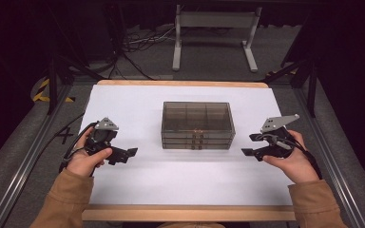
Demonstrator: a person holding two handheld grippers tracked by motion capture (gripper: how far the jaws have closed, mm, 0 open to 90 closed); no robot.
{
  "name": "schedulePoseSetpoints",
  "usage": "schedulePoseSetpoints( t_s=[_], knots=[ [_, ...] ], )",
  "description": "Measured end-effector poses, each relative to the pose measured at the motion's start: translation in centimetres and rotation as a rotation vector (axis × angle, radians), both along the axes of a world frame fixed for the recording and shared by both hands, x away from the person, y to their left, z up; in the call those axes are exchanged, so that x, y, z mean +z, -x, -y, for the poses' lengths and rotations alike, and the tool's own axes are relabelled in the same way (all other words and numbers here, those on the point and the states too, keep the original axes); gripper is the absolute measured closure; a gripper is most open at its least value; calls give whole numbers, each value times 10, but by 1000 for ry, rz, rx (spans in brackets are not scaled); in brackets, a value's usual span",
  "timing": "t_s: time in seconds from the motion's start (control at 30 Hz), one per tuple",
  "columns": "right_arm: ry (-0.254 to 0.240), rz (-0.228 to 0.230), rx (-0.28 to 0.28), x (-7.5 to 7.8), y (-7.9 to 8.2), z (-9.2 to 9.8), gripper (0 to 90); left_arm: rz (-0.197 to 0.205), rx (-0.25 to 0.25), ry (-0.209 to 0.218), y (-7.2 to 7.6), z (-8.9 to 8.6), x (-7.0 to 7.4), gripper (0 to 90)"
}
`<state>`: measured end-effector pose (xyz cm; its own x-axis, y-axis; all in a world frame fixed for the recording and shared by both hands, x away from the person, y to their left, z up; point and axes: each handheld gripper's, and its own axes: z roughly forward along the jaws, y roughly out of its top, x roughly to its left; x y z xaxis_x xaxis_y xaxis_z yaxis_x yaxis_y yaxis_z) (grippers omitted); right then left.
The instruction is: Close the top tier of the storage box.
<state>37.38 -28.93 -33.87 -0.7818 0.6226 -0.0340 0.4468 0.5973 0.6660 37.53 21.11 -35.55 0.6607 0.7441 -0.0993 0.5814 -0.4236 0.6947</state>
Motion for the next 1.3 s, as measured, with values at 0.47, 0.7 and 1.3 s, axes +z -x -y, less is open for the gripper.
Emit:
schedulePoseSetpoints(
  t_s=[0.47, 0.7, 1.3],
  knots=[
    [-27, -9, -91, -21, 1, 26, 351, -8, 11, -3, -3, -2, -3, 21],
    [-15, -18, -132, -37, -1, 36, 347, -15, 16, -1, -4, -2, -4, 21],
    [69, -105, -163, -67, -7, 39, 339, -21, 17, -5, -7, -2, -7, 20]
  ],
)
